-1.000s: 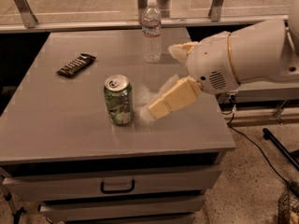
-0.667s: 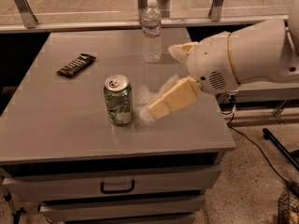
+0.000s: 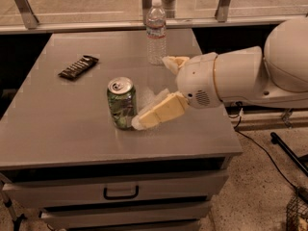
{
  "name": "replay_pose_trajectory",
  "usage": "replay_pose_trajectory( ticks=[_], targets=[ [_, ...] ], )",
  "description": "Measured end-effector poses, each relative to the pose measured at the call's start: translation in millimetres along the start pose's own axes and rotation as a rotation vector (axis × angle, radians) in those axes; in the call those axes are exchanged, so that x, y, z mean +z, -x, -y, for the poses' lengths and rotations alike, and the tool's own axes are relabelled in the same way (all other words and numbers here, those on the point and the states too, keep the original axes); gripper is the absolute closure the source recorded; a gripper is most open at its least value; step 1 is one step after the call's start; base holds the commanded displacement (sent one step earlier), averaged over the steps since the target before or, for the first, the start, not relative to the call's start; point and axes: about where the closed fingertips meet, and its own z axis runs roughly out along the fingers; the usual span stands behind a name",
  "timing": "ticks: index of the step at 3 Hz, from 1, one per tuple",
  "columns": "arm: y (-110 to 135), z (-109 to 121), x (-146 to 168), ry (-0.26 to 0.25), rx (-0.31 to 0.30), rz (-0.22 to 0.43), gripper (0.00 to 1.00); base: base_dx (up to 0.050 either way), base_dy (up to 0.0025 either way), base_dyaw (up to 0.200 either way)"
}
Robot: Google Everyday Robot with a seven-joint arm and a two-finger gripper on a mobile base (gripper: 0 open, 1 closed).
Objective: Knock green can over
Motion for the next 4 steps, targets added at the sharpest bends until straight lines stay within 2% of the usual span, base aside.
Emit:
replay_pose_trajectory(
  ticks=[2,4],
  targets=[
    [-13.3,-12.8,43.2,0.039,0.000,0.100,0.00,0.000,0.00000,0.000],
    [-8.4,-12.0,73.2,0.046,-0.006,0.250,0.00,0.000,0.00000,0.000]
  ],
)
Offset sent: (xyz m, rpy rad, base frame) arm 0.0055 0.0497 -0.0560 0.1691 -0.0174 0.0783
